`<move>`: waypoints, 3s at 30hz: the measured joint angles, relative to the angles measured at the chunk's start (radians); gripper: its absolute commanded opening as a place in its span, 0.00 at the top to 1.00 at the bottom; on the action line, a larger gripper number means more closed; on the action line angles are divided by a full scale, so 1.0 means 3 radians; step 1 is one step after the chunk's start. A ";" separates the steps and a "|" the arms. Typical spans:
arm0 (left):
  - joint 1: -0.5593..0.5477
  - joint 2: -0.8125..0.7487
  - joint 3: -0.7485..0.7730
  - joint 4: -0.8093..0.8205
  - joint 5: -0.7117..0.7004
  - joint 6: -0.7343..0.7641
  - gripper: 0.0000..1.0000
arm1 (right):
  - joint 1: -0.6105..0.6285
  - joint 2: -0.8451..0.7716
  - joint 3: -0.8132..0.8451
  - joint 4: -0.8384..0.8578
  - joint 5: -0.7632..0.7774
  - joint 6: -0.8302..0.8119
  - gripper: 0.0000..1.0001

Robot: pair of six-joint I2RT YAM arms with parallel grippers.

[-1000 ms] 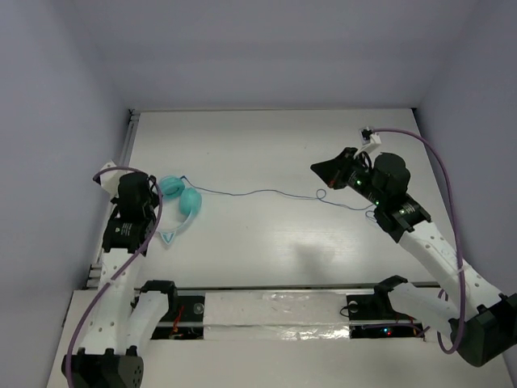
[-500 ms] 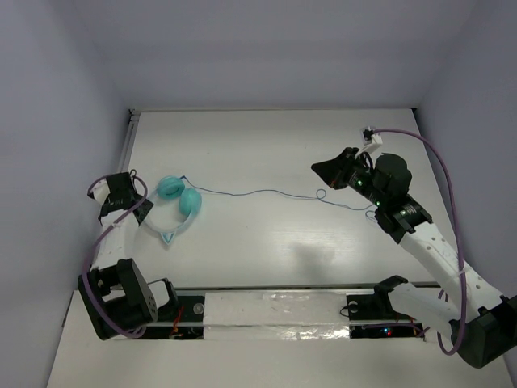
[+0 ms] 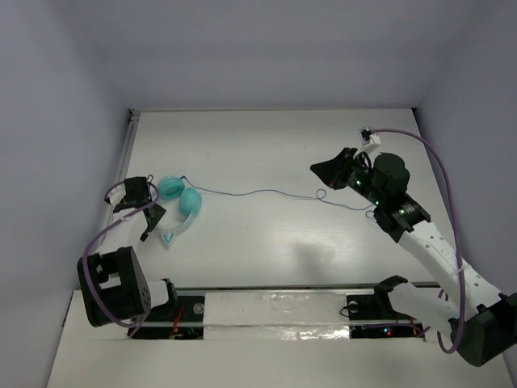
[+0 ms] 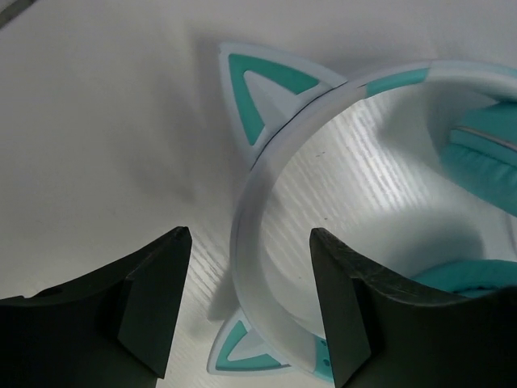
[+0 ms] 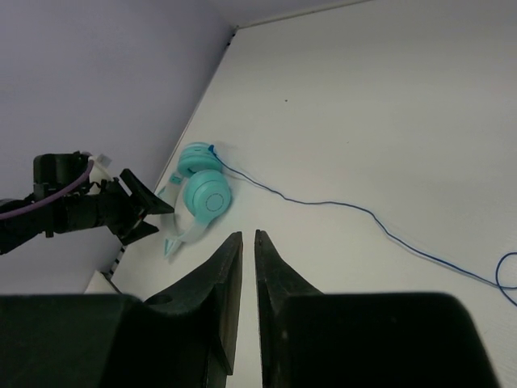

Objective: Wrap the headphones

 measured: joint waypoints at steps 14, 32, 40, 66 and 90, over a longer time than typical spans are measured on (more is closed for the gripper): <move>-0.0001 0.0326 -0.0167 0.0434 -0.0178 -0.0275 0.67 | 0.0000 0.0006 -0.0017 0.0001 -0.0043 0.0004 0.82; -0.0135 0.0910 0.0379 0.0680 0.0072 0.0103 1.00 | 0.0000 0.0006 -0.0037 0.0018 -0.0037 0.0014 0.82; -0.0510 0.1129 0.1080 0.0362 0.0355 0.0696 1.00 | 0.0000 0.0006 -0.0037 0.0018 0.0022 0.0013 0.89; -0.1324 0.1081 0.3563 -0.0312 0.2534 0.1670 1.00 | 0.0001 0.1221 -0.0053 0.0997 -0.0451 -0.0941 0.15; -0.1054 0.1227 0.4325 -0.0450 0.3100 0.1226 1.00 | 0.0001 0.2000 -0.0163 0.2014 -0.0785 -0.0898 0.30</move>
